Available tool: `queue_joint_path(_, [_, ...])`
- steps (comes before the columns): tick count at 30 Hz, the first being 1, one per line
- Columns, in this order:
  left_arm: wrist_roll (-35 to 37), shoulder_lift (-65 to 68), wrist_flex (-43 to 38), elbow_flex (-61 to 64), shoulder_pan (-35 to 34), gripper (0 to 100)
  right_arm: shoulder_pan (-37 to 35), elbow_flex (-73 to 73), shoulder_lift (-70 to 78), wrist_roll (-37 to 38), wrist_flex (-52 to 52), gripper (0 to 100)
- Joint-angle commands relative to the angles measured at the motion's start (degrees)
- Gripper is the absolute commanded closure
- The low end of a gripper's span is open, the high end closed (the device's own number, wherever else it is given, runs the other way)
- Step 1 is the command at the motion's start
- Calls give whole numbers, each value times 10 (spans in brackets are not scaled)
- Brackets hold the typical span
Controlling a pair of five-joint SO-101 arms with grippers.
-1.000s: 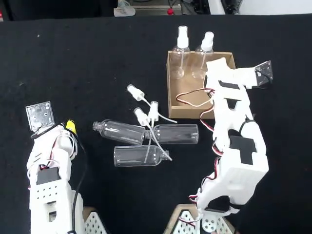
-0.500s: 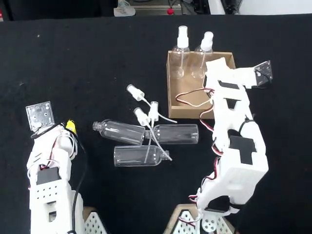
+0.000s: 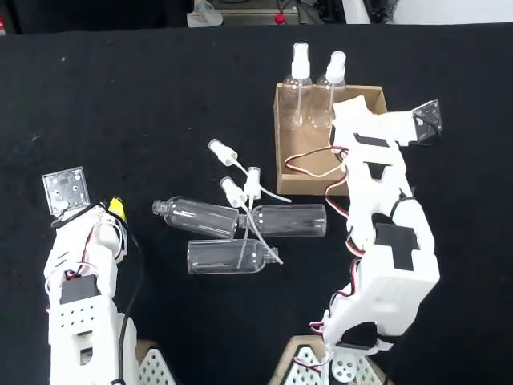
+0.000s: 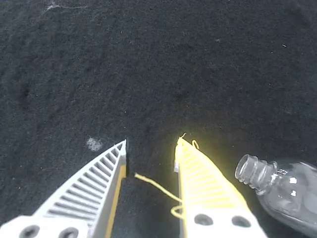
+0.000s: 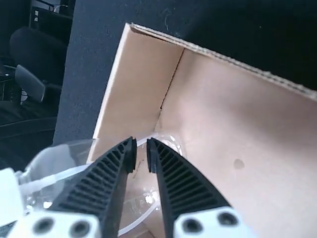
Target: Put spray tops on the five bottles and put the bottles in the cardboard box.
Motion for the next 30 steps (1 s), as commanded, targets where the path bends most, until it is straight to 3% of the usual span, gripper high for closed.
queue_joint_path(1, [3, -7, -12, -3, -6, 845, 6, -5, -14, 0, -11, 986])
queue_joint_path(11, [3, -7, -12, -3, -5, 845, 51, 16, -85, 3, -10, 986])
queue_joint_path(14, [3, -7, -12, -3, -5, 844, 55, 49, -145, 44, -10, 986])
queue_joint_path(18, [3, -7, -12, -3, -5, 844, 55, 102, -236, 176, -10, 986])
queue_joint_path(22, [3, -7, -12, -3, -6, 843, 56, 170, -335, 375, 4, 986])
queue_joint_path(26, [3, -7, -12, -3, -6, 843, 60, 200, -430, 570, 98, 986])
queue_joint_path(30, [3, -7, -12, -3, -6, 843, 34, 202, -520, 668, 219, 985])
